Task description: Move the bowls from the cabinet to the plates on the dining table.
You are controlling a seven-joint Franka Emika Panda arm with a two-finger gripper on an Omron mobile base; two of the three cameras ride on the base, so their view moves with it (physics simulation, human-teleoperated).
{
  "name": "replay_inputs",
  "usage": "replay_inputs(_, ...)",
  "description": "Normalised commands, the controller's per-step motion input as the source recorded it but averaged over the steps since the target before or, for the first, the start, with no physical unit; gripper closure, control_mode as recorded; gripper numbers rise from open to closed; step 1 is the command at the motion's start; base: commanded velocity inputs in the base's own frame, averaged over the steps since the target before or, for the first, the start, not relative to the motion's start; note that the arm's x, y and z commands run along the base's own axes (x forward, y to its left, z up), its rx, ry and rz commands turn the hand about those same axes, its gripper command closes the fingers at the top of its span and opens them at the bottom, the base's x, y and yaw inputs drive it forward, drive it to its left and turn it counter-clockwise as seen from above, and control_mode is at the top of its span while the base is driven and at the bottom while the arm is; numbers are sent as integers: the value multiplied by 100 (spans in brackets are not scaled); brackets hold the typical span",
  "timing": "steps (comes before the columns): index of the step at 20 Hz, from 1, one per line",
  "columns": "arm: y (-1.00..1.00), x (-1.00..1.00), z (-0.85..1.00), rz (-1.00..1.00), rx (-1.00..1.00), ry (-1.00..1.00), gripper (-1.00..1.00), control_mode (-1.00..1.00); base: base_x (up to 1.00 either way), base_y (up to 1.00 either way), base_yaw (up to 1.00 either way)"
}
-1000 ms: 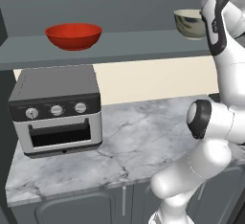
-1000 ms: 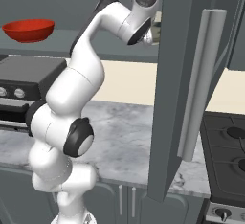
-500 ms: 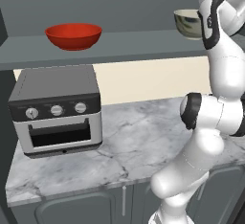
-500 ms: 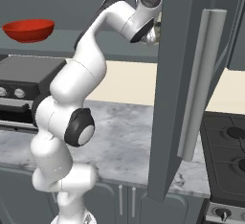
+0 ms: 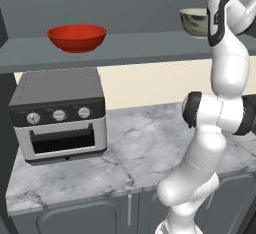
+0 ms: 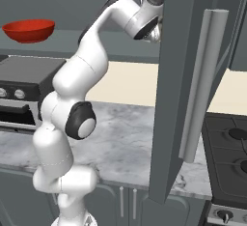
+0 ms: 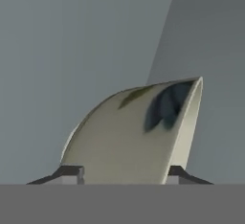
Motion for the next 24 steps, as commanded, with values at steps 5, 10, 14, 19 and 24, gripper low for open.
replay_inputs(5,0,0,0,0,0,0,100,-100,0,0,0)
replay_inputs(10,0,0,0,0,0,0,100,-100,0,0,0)
replay_inputs(14,0,-14,6,0,0,0,100,-100,0,0,0)
replay_inputs(19,0,-29,10,0,-2,4,100,-100,0,0,0)
replay_inputs(24,4,-34,0,0,-5,12,100,-100,0,0,0)
